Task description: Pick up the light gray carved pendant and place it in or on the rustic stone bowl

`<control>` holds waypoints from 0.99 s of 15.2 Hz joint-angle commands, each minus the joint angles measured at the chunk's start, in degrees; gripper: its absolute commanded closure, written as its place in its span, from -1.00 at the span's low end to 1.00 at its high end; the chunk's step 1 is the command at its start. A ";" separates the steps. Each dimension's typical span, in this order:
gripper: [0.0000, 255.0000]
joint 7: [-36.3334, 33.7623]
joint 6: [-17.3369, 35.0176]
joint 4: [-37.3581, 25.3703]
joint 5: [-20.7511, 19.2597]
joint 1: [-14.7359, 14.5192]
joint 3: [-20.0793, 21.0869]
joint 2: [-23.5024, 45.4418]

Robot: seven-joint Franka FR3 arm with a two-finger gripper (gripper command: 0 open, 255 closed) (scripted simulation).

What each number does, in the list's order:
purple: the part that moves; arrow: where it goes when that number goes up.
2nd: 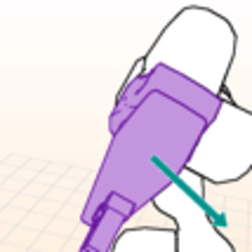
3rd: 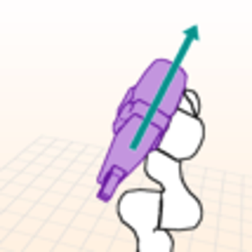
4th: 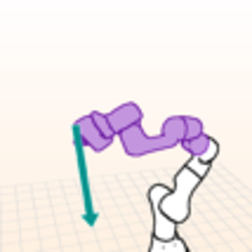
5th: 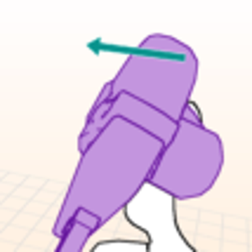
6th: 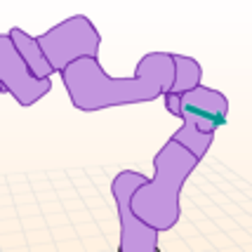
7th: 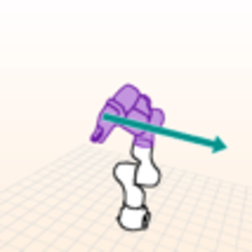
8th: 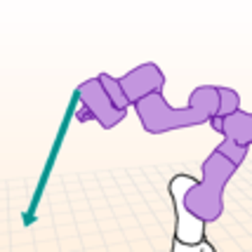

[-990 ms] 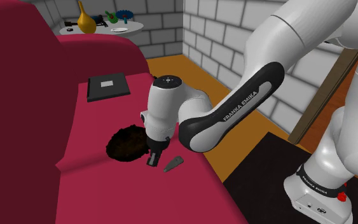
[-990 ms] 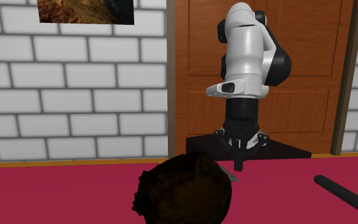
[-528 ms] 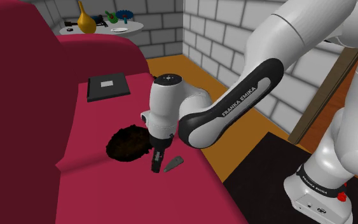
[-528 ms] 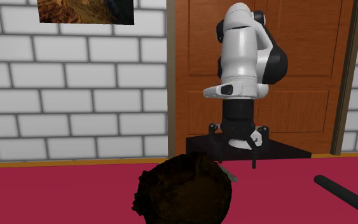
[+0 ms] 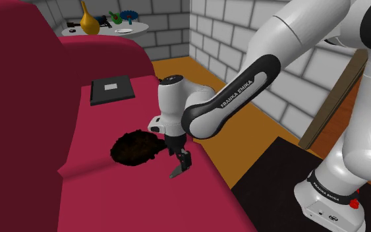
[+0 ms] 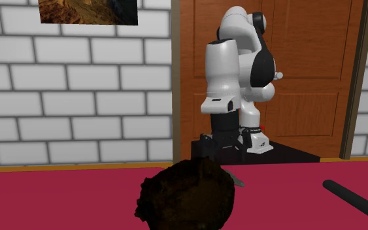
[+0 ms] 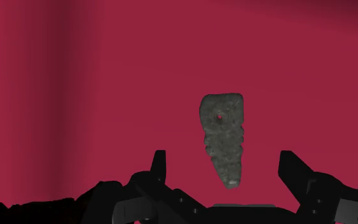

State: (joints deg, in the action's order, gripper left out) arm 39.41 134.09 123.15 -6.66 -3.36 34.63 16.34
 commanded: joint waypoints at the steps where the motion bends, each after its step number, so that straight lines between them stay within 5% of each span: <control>1: -1.00 0.39 1.64 0.80 -0.67 -0.46 0.02 1.57; 12: -1.00 -0.42 3.32 1.18 -1.86 -1.13 -0.69 3.08; 13: 1.00 -0.42 3.32 1.18 -1.86 -1.13 -0.69 3.08; 15: 1.00 -0.42 3.32 1.18 -1.86 -1.13 -0.69 3.08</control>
State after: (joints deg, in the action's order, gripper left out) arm 39.00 137.44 124.28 -8.52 -4.47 33.92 19.38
